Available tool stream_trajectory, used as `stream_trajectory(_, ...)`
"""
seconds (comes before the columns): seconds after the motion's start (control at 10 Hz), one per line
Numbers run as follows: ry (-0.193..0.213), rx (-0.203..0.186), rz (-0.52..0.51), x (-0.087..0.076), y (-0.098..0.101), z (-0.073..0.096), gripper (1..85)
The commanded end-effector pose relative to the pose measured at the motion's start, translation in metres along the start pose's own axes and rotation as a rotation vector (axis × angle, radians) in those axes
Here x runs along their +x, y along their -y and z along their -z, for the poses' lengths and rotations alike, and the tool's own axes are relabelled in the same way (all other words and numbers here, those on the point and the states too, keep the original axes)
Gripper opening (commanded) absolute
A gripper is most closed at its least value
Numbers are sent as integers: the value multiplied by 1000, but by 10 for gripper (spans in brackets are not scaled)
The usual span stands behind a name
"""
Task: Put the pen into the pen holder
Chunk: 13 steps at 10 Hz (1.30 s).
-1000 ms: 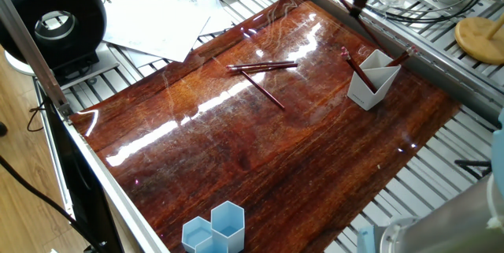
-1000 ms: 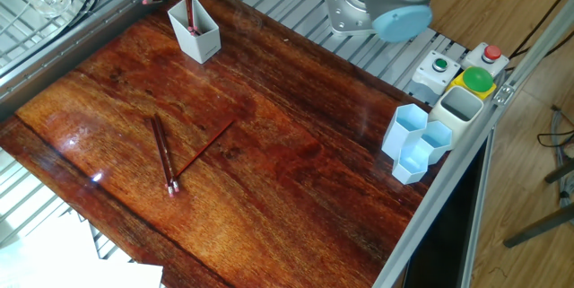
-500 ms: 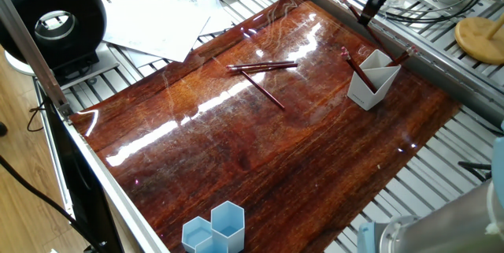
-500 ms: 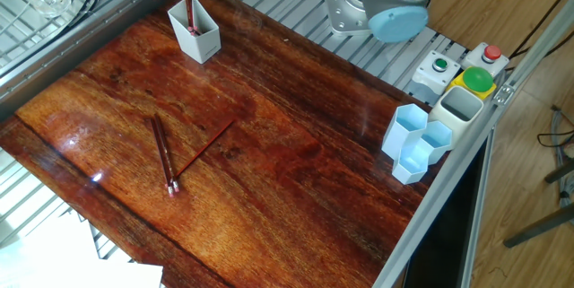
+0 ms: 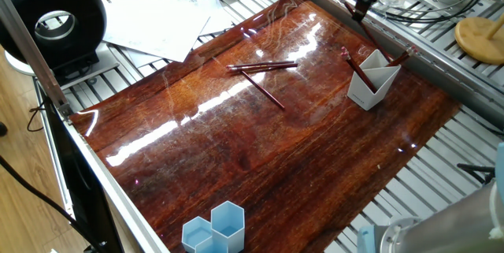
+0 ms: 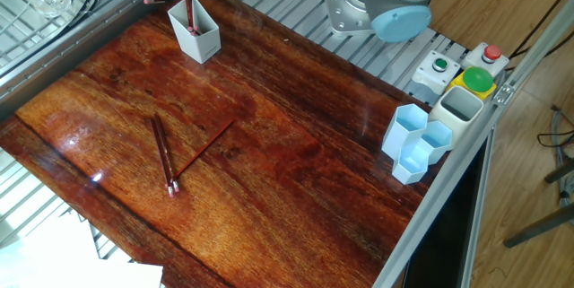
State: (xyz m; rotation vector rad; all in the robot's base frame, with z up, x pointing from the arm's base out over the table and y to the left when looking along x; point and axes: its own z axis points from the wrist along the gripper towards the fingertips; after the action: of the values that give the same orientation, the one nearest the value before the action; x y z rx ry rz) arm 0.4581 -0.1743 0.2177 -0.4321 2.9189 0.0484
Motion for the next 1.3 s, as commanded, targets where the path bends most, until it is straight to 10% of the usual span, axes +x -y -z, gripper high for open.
stream_trajectory(0.0, 3, -33, -6, -2, -9, 2, 10)
stream_trajectory(0.6, 64, -100, 8, 32, -11, -14, 10)
stream_trajectory(1.2, 22, -41, 13, 43, 2, -20, 10)
